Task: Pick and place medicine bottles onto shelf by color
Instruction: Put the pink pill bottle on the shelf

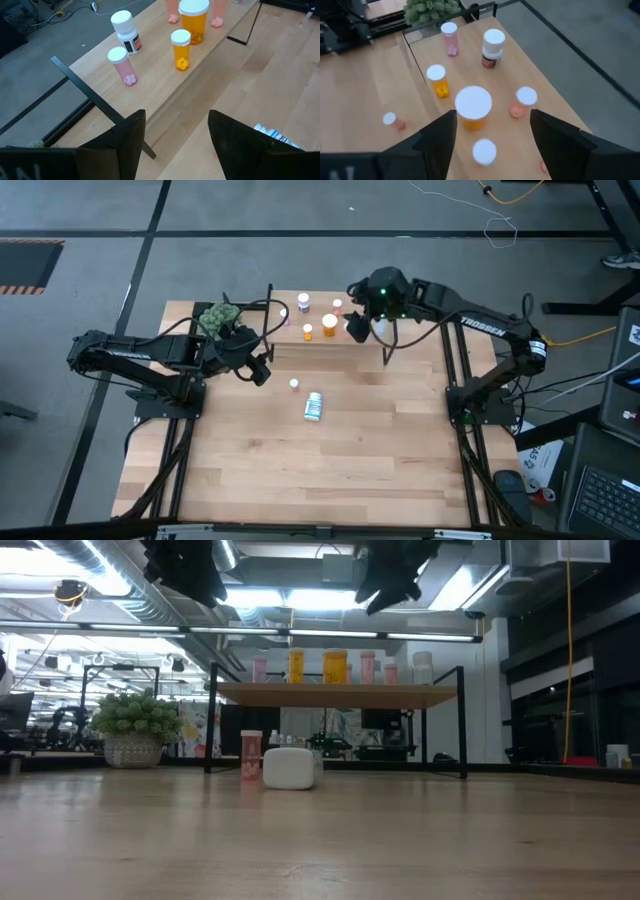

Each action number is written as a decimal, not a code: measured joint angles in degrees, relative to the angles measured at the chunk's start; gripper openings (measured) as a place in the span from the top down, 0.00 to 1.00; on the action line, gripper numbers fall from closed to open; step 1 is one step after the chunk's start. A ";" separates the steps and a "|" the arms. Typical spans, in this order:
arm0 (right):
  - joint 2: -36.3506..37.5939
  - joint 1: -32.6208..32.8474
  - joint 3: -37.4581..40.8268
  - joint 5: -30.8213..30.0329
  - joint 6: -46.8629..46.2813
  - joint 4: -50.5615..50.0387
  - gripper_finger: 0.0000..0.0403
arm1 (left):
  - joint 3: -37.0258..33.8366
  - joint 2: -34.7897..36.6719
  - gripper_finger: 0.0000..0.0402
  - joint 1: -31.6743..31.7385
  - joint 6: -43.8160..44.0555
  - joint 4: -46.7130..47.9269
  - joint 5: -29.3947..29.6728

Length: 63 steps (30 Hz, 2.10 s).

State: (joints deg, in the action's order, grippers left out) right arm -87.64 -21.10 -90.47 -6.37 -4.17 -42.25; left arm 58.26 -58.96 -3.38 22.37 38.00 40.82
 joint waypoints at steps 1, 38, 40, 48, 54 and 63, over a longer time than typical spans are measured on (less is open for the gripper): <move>0.00 0.00 -1.43 -0.02 -0.24 -1.76 0.37 | 0.00 0.00 0.47 0.00 0.00 0.01 0.00; 9.52 26.28 15.29 9.55 -6.00 -3.28 0.37 | 0.07 -0.02 0.47 0.01 0.96 -0.08 -5.55; 9.60 28.10 17.82 9.56 -8.68 -4.89 0.37 | 0.07 -0.05 0.47 0.00 1.51 -0.12 -11.39; 9.74 34.48 20.14 7.71 -18.55 -14.95 0.37 | 0.09 -6.42 0.47 -1.87 1.15 -1.83 -18.15; 13.00 37.92 20.02 -1.27 -20.86 -19.18 0.37 | 0.09 -16.37 0.47 -1.83 1.63 -5.44 -8.21; 20.12 43.53 20.38 -10.06 -30.63 -24.89 0.37 | 0.06 -26.23 0.47 -0.80 7.70 -5.63 -8.96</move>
State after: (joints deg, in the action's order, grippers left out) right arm -67.52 22.42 -70.09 -16.43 -34.80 -67.13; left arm 58.32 -85.19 -4.18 30.07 32.37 31.86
